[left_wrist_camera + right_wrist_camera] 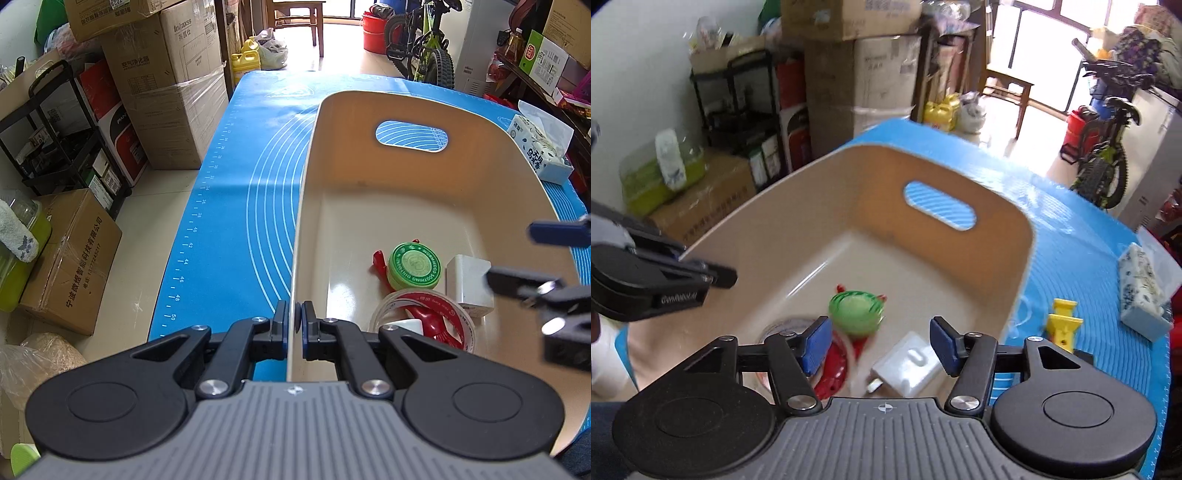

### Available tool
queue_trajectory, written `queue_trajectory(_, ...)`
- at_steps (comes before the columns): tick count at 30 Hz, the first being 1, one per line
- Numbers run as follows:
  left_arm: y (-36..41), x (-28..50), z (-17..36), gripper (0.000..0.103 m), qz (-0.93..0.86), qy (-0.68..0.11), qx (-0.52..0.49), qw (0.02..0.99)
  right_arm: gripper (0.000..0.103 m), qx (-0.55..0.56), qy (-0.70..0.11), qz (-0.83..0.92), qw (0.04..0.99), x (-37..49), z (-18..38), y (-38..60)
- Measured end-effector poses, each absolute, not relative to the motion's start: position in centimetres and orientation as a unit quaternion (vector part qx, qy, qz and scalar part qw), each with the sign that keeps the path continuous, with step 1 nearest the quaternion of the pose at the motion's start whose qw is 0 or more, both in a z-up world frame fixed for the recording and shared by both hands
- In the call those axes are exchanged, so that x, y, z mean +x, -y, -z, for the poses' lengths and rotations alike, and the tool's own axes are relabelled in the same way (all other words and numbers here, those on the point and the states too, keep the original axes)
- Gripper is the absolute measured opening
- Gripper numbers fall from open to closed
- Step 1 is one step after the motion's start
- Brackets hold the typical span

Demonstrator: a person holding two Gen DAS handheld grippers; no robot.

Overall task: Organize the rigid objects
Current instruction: 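Lift the green tape roll with the right tool and drop it into the basket, then move the right tool to the small white charger and close on it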

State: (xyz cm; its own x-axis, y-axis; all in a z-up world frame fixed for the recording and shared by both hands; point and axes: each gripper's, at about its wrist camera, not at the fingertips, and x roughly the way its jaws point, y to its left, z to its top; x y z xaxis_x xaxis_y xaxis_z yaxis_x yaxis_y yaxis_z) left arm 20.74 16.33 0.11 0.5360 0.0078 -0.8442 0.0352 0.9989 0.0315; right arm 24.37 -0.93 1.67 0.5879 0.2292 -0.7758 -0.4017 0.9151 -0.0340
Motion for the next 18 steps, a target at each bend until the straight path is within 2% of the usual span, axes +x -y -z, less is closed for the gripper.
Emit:
queue_trajectory(4,-16.3,20.8,-0.1,0.008,0.008,-0.482,0.022,0.876,0.076,-0.083,-0.401,-0.162,0.898,24.0,-3.1,3.4)
queue_trajectory(10,-16.3,20.8,-0.1,0.008,0.008,-0.482,0.022,0.876,0.080,-0.057,-0.374,-0.124,0.917,23.6,-4.4,7.8)
queue_trajectory(18,-16.1,20.7,0.0,0.008,0.008,-0.482,0.022,0.876,0.080,-0.015,-0.391,-0.061,0.918,24.0,-1.4,13.8)
